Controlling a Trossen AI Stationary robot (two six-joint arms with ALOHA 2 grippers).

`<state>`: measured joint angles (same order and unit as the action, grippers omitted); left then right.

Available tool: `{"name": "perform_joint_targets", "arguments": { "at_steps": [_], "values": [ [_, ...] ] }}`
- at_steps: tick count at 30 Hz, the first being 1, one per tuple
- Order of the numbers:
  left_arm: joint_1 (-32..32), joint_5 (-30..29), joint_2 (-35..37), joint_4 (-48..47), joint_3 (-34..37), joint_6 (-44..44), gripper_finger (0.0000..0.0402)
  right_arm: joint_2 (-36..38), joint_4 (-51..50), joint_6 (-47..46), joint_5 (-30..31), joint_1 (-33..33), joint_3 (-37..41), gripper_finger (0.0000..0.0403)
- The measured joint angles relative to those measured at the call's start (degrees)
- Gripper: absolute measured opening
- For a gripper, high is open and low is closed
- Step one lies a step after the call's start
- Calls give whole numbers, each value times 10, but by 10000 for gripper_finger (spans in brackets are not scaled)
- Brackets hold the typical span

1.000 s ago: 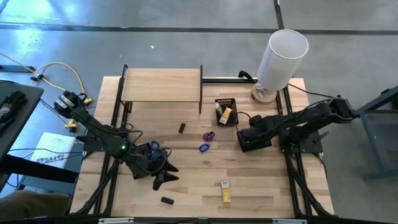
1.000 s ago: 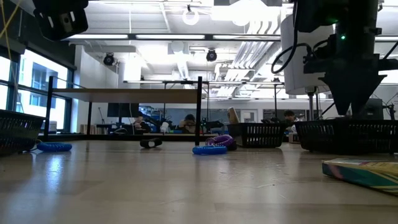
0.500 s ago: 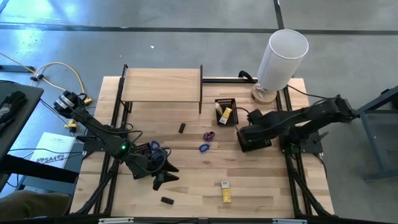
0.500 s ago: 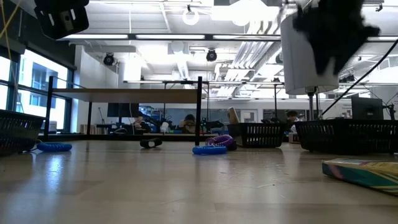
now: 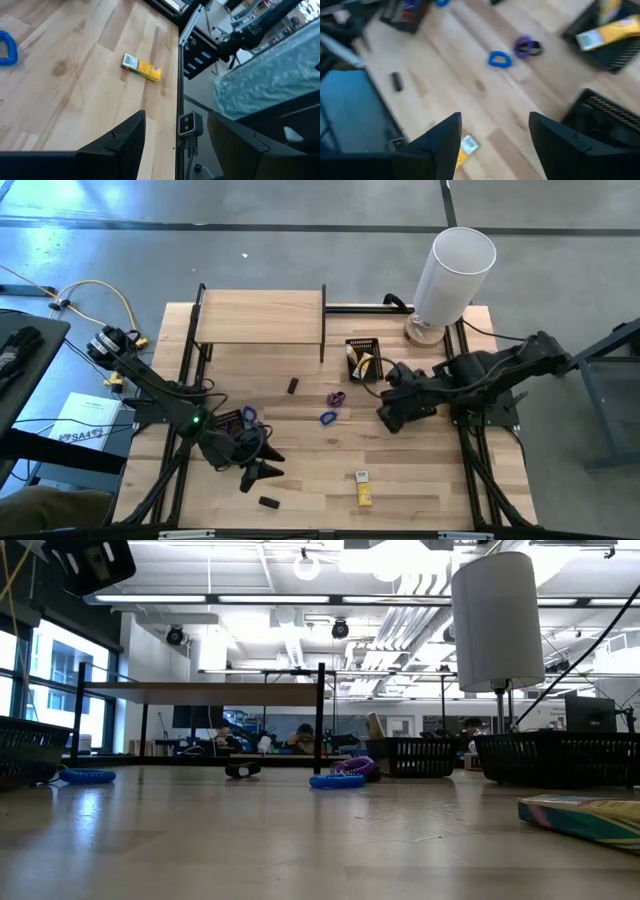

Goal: Pick & Place Office Desk Supplies
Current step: Put the blue spring keychain into the bottom left black bin

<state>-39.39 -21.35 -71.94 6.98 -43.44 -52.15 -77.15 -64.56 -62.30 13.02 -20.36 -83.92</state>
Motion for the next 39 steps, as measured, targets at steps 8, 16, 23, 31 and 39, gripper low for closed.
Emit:
{"name": "perform_joint_targets", "arguments": {
  "at_steps": [8,16,23,31,39],
  "values": [
    [-4,1,0,-4,-18,43,207,-27,64,-23,5,-62,0,220],
    [71,15,4,-408,-178,29,207,-59,85,-70,21,-126,1,220],
    [195,159,3,-698,-219,-205,207,-86,129,-70,60,-134,1,220],
    [280,179,-47,-720,-201,-134,207,-118,154,-65,65,-129,1,220],
    [326,241,-147,-723,-200,-139,207,-141,157,-65,65,-129,1,220]
  ]
}}
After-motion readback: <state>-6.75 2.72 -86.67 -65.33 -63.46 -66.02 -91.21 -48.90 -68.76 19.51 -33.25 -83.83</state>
